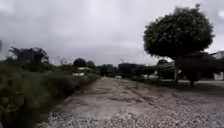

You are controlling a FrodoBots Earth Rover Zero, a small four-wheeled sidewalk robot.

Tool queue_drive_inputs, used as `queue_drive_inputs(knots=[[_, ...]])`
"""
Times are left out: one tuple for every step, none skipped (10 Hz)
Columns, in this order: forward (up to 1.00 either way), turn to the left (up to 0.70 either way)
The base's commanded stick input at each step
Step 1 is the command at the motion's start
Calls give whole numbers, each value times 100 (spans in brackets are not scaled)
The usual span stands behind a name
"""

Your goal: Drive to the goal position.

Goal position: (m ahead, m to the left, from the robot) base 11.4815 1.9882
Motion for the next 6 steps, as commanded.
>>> queue_drive_inputs(knots=[[50,0],[50,0],[50,0],[50,0],[50,0],[50,0]])
